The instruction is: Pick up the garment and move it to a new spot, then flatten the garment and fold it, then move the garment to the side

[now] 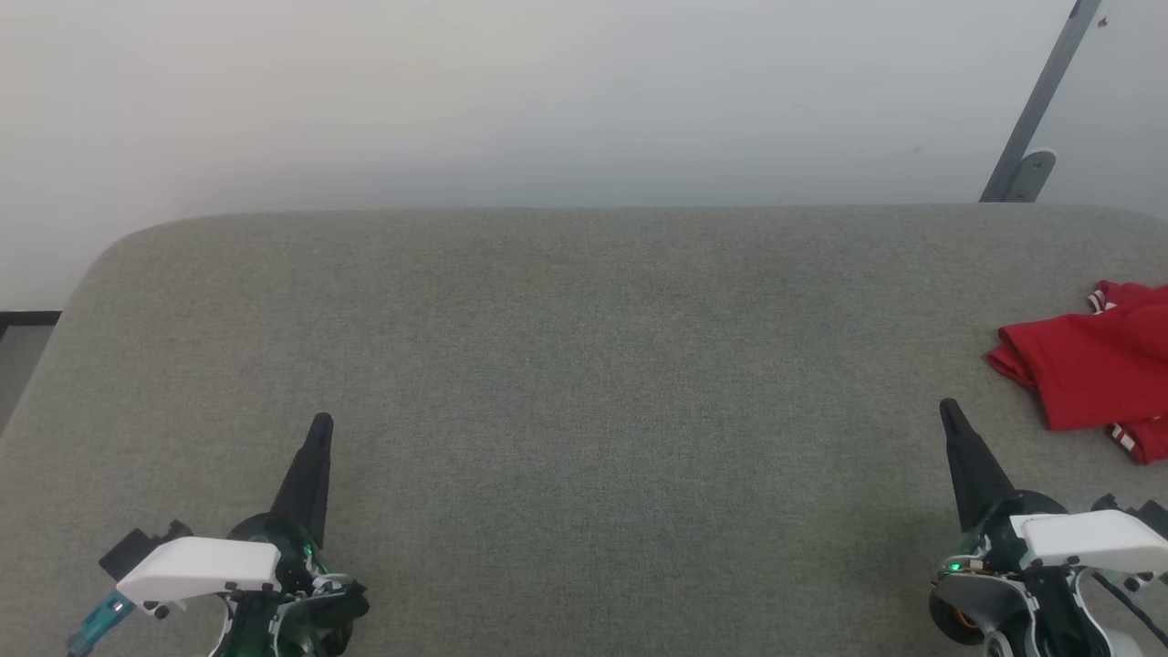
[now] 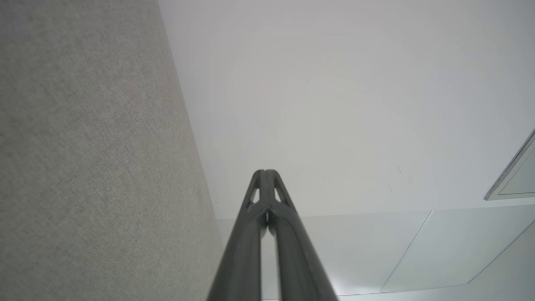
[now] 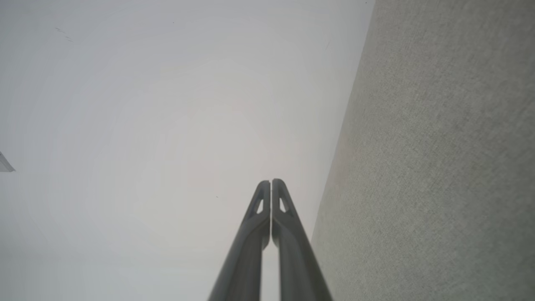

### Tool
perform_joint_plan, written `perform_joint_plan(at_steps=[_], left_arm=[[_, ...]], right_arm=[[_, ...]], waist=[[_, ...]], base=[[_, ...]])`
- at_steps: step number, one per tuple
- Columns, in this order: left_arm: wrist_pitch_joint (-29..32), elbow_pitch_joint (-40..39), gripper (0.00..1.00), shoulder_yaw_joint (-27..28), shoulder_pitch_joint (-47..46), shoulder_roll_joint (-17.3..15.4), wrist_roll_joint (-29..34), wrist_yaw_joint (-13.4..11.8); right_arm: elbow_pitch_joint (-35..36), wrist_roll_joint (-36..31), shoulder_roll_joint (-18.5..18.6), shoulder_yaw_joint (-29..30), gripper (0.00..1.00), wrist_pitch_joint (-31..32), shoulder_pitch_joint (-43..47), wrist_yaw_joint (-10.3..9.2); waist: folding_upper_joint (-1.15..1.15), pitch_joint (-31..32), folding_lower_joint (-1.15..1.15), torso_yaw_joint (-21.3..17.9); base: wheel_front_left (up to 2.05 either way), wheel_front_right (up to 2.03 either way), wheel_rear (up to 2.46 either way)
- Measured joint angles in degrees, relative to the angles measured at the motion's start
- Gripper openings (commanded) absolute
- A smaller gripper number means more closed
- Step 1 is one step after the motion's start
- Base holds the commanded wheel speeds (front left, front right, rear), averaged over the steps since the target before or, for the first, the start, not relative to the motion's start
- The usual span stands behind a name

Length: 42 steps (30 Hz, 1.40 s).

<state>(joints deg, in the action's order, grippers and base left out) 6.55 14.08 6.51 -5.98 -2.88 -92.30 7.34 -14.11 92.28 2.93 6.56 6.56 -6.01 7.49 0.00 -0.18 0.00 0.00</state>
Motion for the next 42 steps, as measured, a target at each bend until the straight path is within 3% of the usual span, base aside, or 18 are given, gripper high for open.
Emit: perform_joint_plan(at_steps=[42], left_arm=[[0.0,0.0,0.0,0.0,0.0,0.01,0.0,0.0]], right_arm=[[0.04,0.0,-0.01,0.02,0.0,0.0,-0.07,0.0]], waist=[[0.0,0.0,0.0,0.0]], base=[[0.0,0.0,0.0]])
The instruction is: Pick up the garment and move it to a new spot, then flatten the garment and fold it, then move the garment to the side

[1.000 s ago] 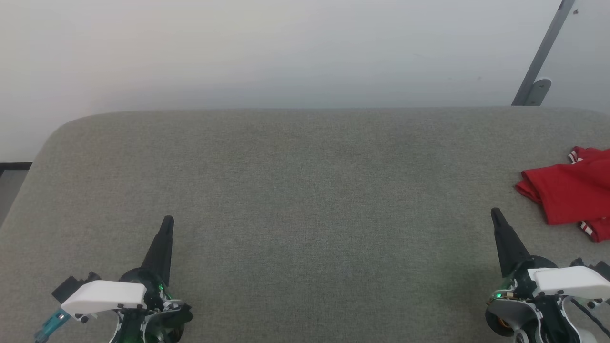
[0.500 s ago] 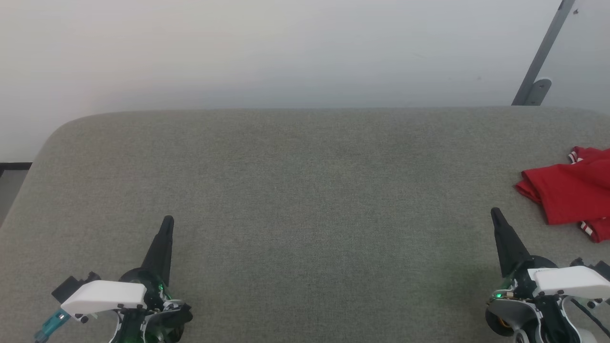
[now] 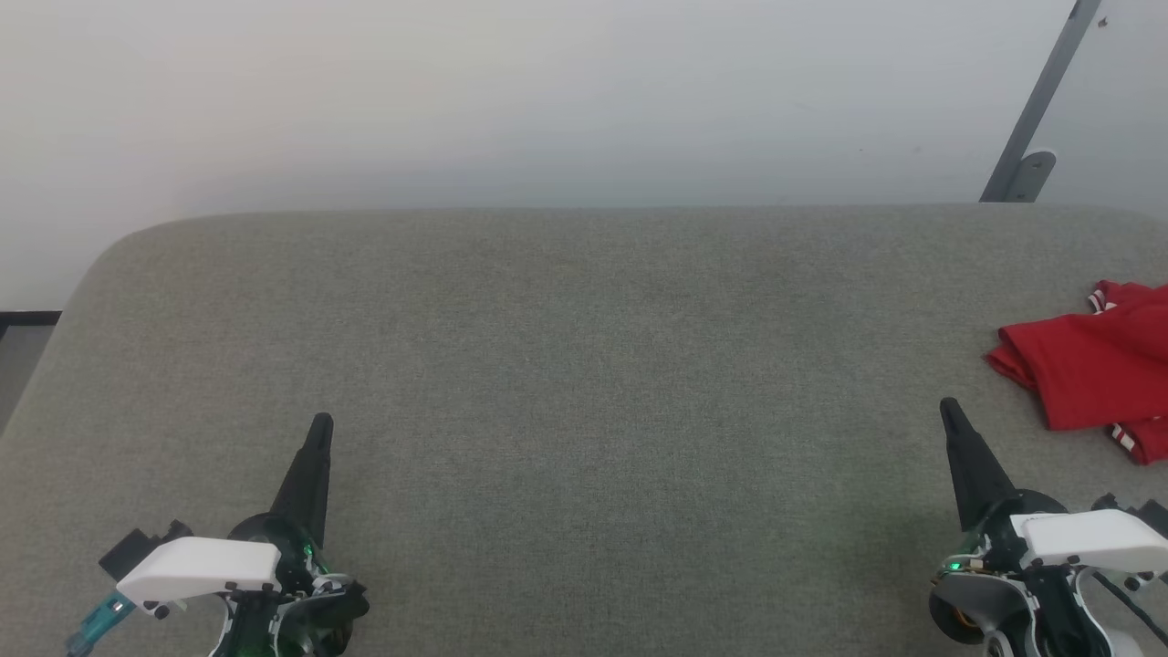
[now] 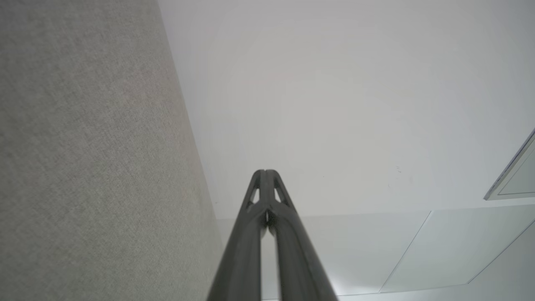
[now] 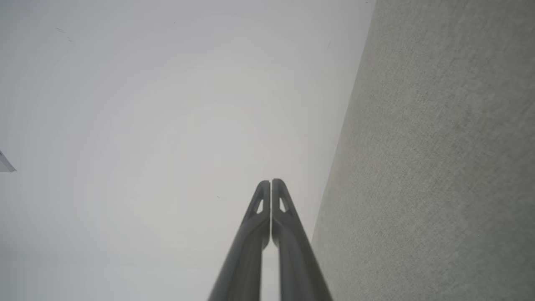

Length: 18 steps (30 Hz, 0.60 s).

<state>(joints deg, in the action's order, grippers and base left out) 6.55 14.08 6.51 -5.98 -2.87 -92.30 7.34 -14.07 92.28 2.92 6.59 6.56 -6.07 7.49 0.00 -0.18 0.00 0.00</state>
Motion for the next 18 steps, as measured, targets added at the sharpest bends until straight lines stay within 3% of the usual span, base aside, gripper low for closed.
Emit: perform_joint_plan(at_steps=[18], left_arm=[[0.0,0.0,0.0,-0.01,0.0,0.0,0.0,0.0]], right_arm=[[0.0,0.0,0.0,0.01,0.0,0.0,0.0,0.0]], waist=[[0.0,0.0,0.0,0.0]], base=[[0.0,0.0,0.0]])
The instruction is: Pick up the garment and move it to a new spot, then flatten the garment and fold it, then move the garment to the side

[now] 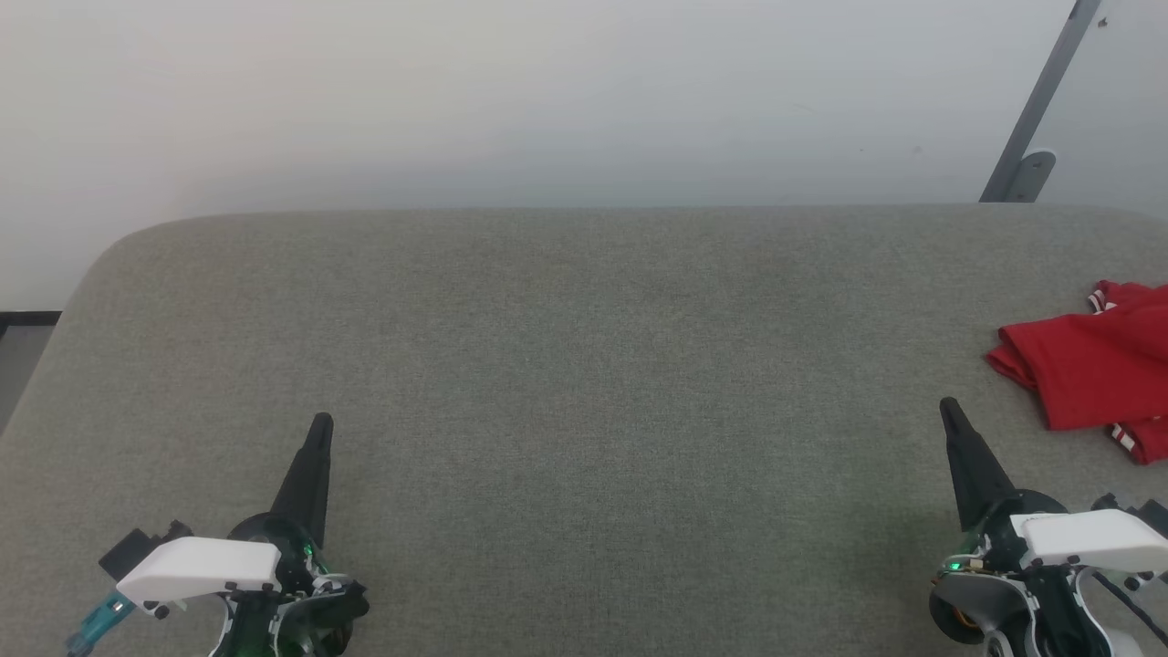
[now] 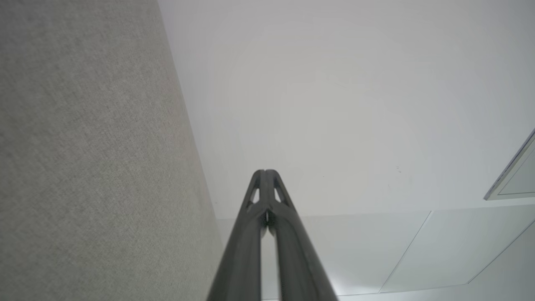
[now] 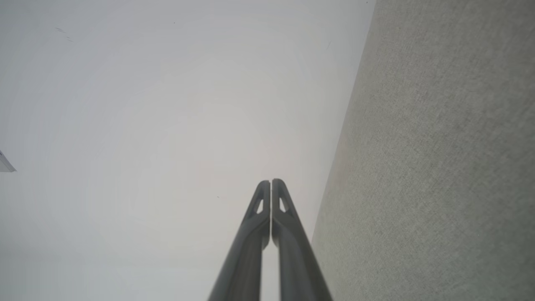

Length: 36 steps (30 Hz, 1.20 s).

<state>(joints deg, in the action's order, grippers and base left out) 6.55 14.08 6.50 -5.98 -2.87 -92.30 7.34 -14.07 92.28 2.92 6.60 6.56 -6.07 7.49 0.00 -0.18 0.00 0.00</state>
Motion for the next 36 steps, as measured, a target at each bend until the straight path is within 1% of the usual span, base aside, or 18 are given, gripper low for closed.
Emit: perform_joint_plan(at_steps=[36], left_arm=[[0.0,0.01,0.0,-0.01,0.0,0.0,0.0,0.0]], right_arm=[[0.0,0.0,0.0,-0.01,0.0,0.0,0.0,0.0]], waist=[[0.0,0.0,0.0,0.0]], base=[[0.0,0.0,0.0]])
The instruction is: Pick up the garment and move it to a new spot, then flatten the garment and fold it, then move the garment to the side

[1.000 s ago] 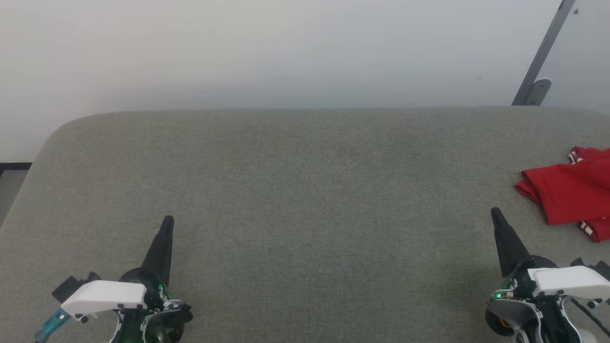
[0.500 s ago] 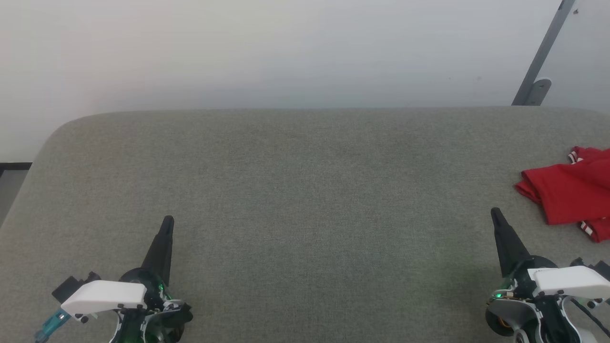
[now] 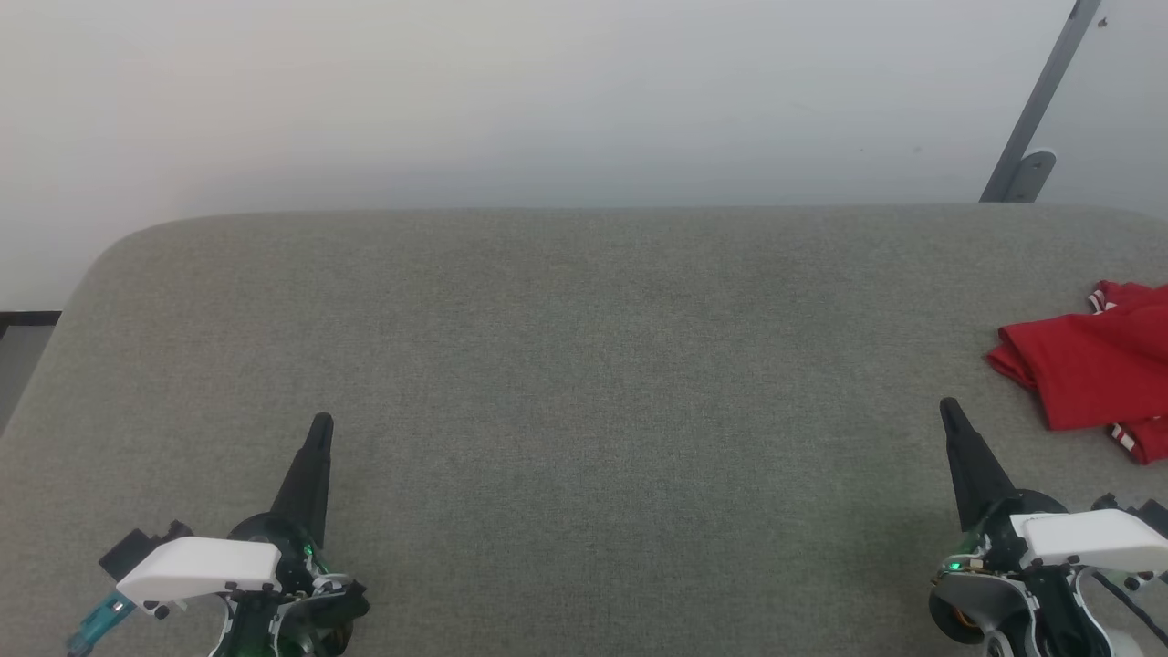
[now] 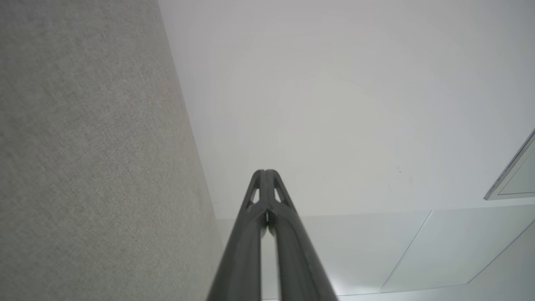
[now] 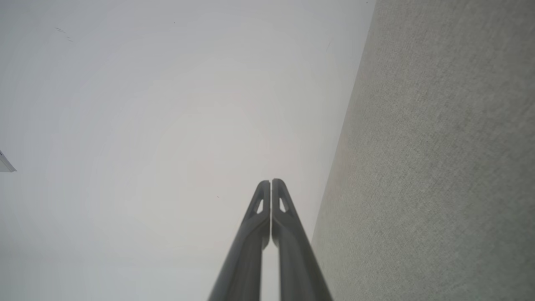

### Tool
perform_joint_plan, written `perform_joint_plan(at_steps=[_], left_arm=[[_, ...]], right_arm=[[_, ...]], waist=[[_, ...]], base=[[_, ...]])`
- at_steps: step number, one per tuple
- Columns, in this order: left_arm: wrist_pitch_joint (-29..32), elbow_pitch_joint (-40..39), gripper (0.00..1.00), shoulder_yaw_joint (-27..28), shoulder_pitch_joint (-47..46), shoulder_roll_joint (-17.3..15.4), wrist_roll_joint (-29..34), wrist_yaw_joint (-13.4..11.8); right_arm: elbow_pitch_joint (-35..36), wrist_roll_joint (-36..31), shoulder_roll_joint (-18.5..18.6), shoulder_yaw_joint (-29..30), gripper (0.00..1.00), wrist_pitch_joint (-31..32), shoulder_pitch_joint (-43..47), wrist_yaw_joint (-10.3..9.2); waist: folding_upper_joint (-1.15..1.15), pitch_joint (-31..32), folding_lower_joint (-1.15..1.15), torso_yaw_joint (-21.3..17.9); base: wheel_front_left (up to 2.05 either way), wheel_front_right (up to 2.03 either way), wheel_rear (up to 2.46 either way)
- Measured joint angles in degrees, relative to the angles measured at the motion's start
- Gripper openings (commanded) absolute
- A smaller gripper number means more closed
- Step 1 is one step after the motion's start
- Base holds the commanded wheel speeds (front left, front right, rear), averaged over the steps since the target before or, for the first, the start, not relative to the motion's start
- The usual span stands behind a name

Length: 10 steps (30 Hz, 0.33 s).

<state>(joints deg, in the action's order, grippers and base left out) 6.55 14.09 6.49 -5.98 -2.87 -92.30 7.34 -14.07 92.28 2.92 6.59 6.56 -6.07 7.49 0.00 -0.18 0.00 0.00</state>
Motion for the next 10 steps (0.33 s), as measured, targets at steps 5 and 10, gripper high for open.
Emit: perform_joint_plan(at_steps=[5,10], left_arm=[[0.0,0.0,0.0,0.0,0.0,0.0,0.0,0.0],[0.0,0.0,0.0,0.0,0.0,0.0,0.0,0.0]], right_arm=[[0.01,0.0,0.0,-0.02,0.0,0.0,-0.01,0.0],[0.01,0.0,0.0,-0.02,0.0,0.0,-0.01,0.0]], waist=[[0.0,0.0,0.0,0.0],[0.0,0.0,0.0,0.0]], base=[[0.0,0.0,0.0],[0.0,0.0,0.0]])
